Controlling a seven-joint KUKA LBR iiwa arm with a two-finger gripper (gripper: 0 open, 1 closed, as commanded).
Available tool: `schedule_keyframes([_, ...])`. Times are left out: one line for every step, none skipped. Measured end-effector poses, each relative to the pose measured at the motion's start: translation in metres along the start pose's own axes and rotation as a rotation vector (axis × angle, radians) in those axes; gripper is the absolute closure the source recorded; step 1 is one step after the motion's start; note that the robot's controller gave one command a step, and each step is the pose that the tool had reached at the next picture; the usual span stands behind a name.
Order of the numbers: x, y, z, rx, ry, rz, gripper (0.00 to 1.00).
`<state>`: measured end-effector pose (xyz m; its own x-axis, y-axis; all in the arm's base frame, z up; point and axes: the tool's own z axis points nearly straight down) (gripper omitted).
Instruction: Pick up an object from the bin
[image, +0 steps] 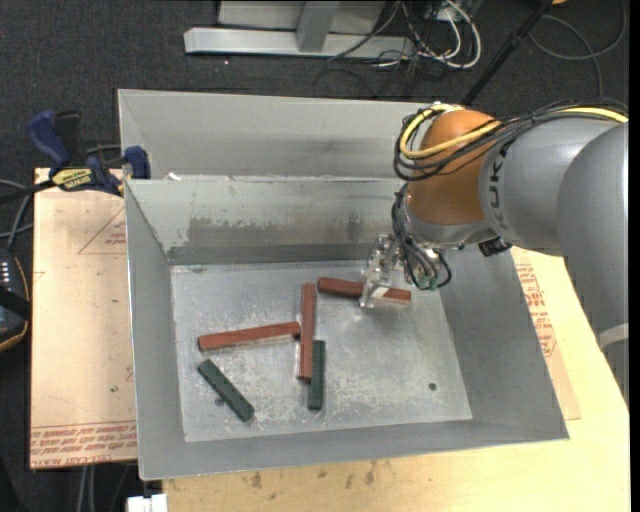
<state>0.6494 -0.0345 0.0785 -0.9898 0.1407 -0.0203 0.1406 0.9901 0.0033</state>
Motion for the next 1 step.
schedule_keyframes([-0.0031,-0.0253,-0.1839,0.003,0.008,0.029,1.0])
